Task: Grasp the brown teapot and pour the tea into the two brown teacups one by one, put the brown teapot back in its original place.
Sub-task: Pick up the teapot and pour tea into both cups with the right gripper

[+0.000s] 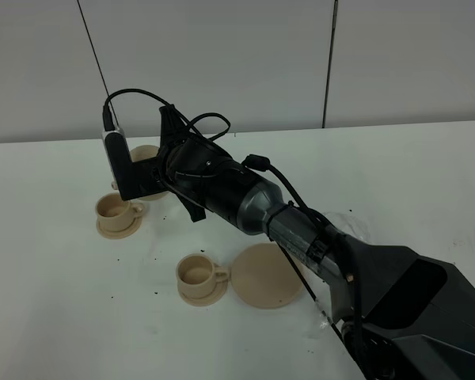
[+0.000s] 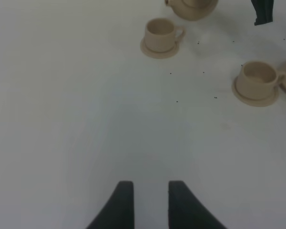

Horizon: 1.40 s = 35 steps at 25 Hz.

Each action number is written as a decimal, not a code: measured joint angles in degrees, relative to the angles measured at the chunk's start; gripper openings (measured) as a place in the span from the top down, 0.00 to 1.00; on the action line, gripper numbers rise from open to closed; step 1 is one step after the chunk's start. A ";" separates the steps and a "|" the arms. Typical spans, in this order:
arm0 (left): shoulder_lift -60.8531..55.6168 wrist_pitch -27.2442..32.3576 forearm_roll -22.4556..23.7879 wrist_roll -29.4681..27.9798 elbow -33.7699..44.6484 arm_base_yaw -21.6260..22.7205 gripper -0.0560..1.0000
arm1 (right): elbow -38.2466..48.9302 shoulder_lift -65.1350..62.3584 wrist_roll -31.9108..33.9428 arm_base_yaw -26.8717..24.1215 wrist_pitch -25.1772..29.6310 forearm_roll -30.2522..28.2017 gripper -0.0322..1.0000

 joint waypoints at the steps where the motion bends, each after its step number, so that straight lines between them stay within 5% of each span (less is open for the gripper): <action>1: 0.00 0.00 0.00 0.00 0.00 0.00 0.71 | 0.00 0.15 -0.33 0.00 -0.14 -0.05 0.88; 35: 0.00 0.00 0.00 0.00 0.00 0.00 0.71 | 0.00 0.15 -1.34 1.41 -3.53 -6.58 0.88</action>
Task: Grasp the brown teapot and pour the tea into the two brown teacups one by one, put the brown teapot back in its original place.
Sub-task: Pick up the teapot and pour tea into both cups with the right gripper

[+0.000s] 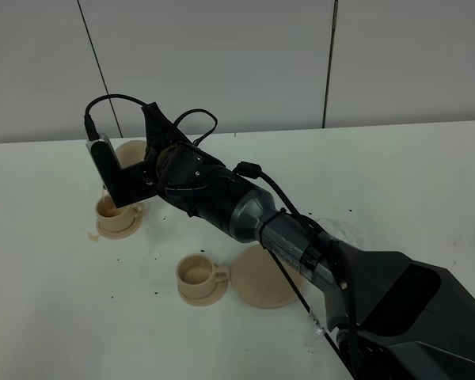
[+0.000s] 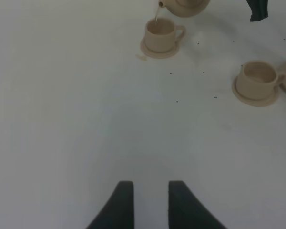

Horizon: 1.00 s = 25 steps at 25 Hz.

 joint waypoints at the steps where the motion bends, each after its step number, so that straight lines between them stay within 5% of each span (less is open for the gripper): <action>1: 0.00 0.00 0.00 0.04 0.00 0.00 0.71 | 0.00 0.00 0.07 0.02 0.00 -0.07 0.88; 25: 0.00 0.00 0.00 0.04 0.00 0.00 0.71 | 0.00 0.29 -0.07 0.25 0.00 -2.17 0.88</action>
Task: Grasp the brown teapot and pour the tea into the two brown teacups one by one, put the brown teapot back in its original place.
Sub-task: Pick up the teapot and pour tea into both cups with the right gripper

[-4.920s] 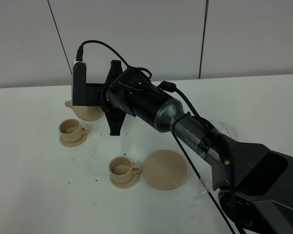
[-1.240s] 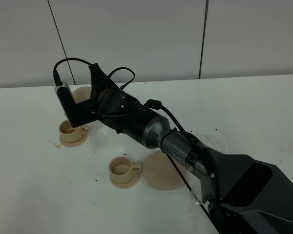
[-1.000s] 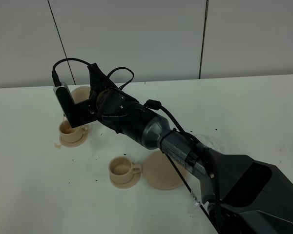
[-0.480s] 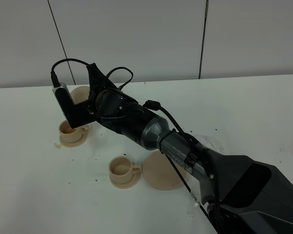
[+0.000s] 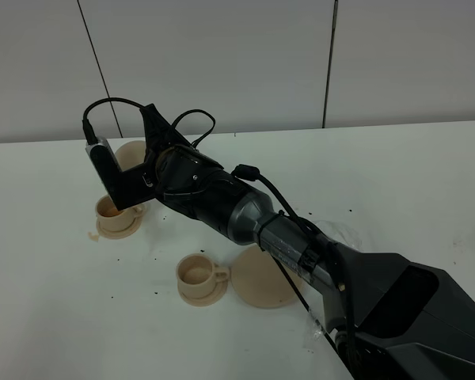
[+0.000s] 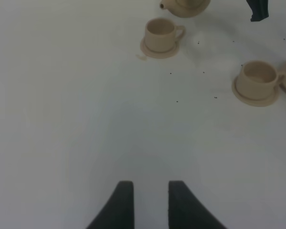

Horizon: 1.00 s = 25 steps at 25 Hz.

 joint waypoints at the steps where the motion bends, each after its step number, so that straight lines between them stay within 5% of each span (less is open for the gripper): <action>1: 0.00 0.00 0.00 0.00 0.00 0.00 0.71 | 0.00 0.00 0.00 0.00 -0.04 -0.06 0.88; 25: 0.00 0.00 0.00 -0.05 0.00 0.00 0.71 | 0.00 0.00 -1.66 0.00 -0.95 -1.31 0.88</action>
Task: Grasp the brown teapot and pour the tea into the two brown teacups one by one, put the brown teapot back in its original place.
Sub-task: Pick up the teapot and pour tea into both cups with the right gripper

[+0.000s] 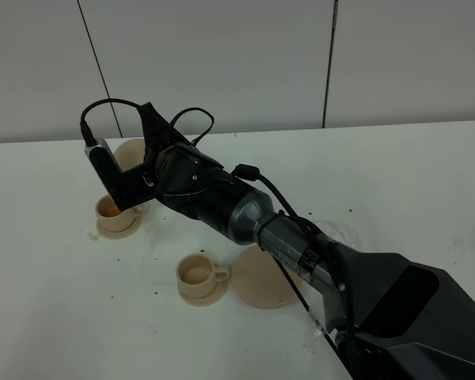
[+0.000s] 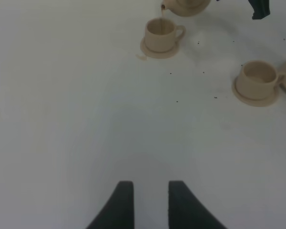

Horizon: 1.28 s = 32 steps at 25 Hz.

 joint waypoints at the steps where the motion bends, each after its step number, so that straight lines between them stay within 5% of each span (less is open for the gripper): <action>1: 0.00 0.00 0.00 0.00 0.00 0.00 0.71 | 0.00 0.00 0.00 0.00 -0.29 0.00 0.88; 32: 0.00 0.00 0.00 0.01 0.00 0.00 0.71 | 0.00 0.00 -0.36 0.00 -1.23 -1.67 0.88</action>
